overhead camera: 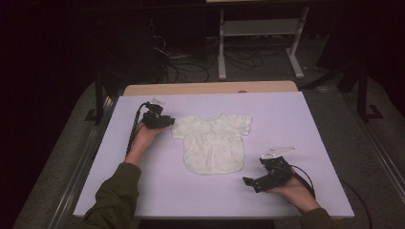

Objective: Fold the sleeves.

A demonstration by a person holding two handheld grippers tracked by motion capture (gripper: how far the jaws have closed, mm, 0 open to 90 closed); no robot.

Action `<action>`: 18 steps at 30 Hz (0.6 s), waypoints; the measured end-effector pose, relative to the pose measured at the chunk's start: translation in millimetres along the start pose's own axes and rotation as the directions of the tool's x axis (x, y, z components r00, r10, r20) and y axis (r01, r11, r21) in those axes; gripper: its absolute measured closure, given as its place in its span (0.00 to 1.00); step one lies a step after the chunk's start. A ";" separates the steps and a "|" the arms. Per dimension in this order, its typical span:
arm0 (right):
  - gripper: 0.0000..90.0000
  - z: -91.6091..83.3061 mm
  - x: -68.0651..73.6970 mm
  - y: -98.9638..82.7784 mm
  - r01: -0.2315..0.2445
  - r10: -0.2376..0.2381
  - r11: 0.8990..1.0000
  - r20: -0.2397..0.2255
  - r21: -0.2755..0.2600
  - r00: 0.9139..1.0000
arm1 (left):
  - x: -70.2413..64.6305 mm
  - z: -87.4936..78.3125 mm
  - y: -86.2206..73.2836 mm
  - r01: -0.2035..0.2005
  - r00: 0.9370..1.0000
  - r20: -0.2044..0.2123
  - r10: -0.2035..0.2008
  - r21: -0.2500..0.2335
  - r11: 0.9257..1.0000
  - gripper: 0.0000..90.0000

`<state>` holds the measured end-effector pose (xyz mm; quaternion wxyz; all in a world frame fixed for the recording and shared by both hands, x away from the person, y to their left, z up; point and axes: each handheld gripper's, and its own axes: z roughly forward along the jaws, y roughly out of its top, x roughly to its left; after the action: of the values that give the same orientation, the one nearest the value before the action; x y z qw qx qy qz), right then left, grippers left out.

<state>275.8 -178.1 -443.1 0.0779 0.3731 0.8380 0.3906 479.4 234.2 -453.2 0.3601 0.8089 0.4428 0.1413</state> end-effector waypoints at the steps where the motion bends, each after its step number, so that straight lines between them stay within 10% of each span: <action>1: 0.00 0.0 0.0 0.0 0.001 -0.001 1.000 0.000 0.000 1.000 | -0.1 0.1 -0.1 0.002 1.000 0.001 -0.002 -0.001 1.000 0.77; 18: 0.00 -0.2 0.0 0.0 -0.002 0.002 1.000 0.000 0.000 1.000 | -1.6 0.3 -0.7 0.002 0.999 0.043 -0.003 0.004 1.000 0.95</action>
<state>275.7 -178.2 -443.0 0.0778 0.3738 0.8376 0.3908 478.2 233.0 -453.8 0.3679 0.8119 0.4363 0.1226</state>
